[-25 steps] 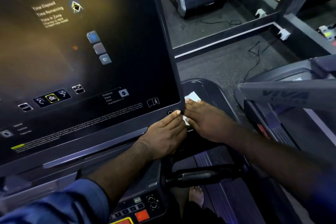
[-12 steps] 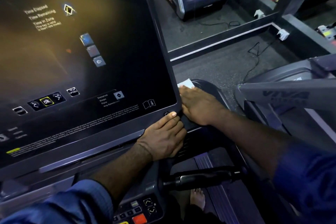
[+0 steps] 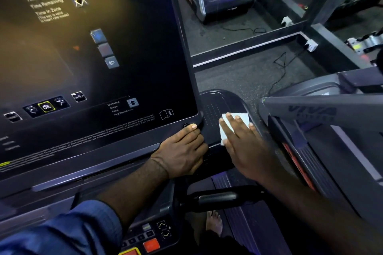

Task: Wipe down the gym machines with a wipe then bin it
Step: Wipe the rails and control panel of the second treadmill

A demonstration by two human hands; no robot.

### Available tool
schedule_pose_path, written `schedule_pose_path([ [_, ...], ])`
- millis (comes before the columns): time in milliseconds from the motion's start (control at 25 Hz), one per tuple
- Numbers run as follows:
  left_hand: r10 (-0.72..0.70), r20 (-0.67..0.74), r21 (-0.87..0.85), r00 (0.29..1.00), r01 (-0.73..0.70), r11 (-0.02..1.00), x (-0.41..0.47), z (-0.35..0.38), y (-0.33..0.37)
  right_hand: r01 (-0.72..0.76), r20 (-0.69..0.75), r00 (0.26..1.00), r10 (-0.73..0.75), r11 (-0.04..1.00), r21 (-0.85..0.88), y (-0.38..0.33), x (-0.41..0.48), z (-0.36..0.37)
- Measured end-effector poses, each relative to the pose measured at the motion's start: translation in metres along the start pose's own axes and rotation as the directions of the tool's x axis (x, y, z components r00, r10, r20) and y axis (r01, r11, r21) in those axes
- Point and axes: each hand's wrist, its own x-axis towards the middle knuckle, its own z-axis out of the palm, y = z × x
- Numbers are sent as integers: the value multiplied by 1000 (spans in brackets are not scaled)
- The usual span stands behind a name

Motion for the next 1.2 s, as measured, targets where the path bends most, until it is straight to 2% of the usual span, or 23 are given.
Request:
schedule_pose_path([
  [80, -1, -5, -14, 1000, 1, 1000, -1, 1, 1, 64, 4, 998, -64, 998, -15, -11, -3, 5],
  [200, -13, -17, -27, 1000, 12, 1000, -2, 2, 2, 276, 50, 961, -273, 958, -75, -22, 23, 11],
  [280, -17, -13, -30, 1000, 16, 999, 0, 1, 3, 326, 70, 945, -320, 937, -128, -17, 36, 10],
  [320, -19, -8, -35, 1000, 19, 999, 0, -1, 3, 284, 61, 959, -278, 949, -136, -9, 39, 6],
  [440, -1, 38, -14, 999, 1, 1000, 3, -7, 4, 9, -8, 1000, -10, 998, -66, 21, 22, -2],
  [520, 14, 97, 9, 995, -15, 1000, 13, -7, 10, -54, 10, 998, 54, 999, -8, 32, 1, -3],
  [600, -8, 119, -50, 993, 14, 999, 35, 1, 20, -43, 27, 999, 42, 999, 25, 39, -8, 1],
  [720, -76, 155, -184, 985, 104, 978, 64, 19, 28, 15, 67, 997, -30, 978, 209, 51, 31, -4],
  [880, -125, 106, -132, 986, 138, 981, 63, 44, 30, 89, 104, 985, -135, 928, 361, 67, 112, -3],
  [1040, -80, 26, -41, 996, 81, 996, 54, 49, 35, 129, 147, 971, -189, 931, 341, 59, 162, -6],
  [1200, -87, 2, -7, 996, 87, 996, 55, 49, 37, 32, 129, 989, -74, 953, 301, 67, 113, -6],
])
